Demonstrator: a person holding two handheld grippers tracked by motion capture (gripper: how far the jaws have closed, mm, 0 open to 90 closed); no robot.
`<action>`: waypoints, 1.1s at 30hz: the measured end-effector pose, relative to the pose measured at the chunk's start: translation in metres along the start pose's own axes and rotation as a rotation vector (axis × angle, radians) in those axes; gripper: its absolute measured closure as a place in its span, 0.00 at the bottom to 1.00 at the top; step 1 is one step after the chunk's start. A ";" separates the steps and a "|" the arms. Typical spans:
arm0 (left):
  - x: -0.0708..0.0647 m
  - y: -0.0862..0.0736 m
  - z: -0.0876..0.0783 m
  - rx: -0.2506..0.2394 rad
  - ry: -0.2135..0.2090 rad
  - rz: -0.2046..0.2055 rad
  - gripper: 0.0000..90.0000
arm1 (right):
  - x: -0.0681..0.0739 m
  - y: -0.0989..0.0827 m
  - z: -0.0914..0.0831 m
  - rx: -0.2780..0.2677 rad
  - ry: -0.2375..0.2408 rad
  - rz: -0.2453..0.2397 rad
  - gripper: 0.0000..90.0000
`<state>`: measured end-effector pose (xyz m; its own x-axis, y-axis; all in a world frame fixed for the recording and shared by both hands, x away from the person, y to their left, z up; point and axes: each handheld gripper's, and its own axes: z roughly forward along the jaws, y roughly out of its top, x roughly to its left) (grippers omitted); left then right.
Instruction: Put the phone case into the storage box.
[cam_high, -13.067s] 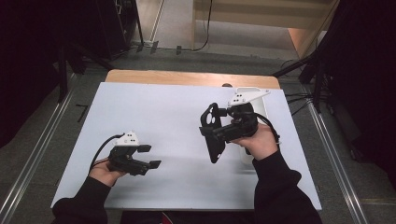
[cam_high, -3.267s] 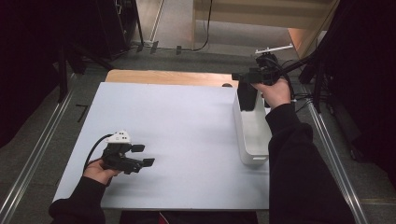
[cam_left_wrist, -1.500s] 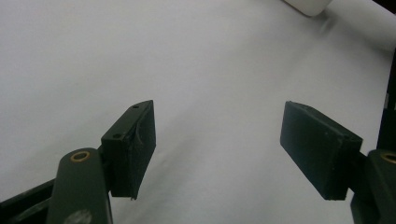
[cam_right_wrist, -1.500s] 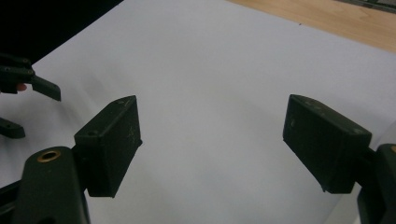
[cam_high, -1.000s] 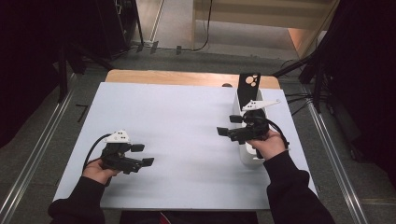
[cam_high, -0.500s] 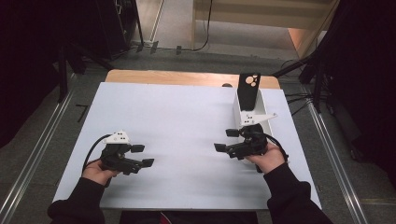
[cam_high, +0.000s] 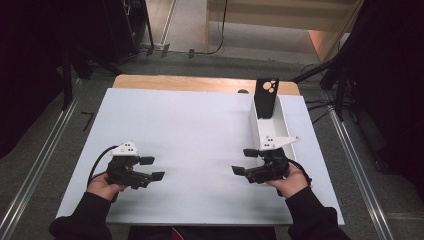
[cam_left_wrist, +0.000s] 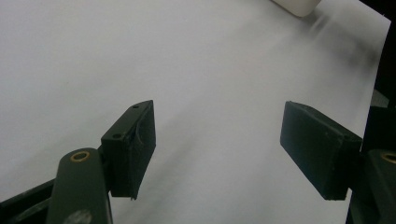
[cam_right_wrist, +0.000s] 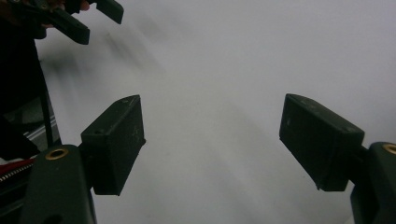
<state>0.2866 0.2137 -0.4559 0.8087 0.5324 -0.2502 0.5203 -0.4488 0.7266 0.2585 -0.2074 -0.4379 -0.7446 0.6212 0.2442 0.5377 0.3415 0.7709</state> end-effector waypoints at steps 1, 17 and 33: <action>0.000 0.000 0.000 -0.003 -0.002 0.000 0.29 | 0.001 -0.002 0.000 -0.001 0.011 0.002 0.23; -0.001 -0.001 0.001 0.001 -0.002 0.000 0.29 | 0.007 -0.037 -0.005 0.042 0.019 -0.047 0.23; -0.004 -0.002 0.001 0.001 -0.016 0.000 0.29 | 0.002 -0.065 -0.018 0.060 0.003 -0.027 0.23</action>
<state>0.2832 0.2118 -0.4568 0.8128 0.5209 -0.2607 0.5206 -0.4491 0.7261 0.2144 -0.2412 -0.4770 -0.7603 0.6090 0.2261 0.5402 0.3993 0.7407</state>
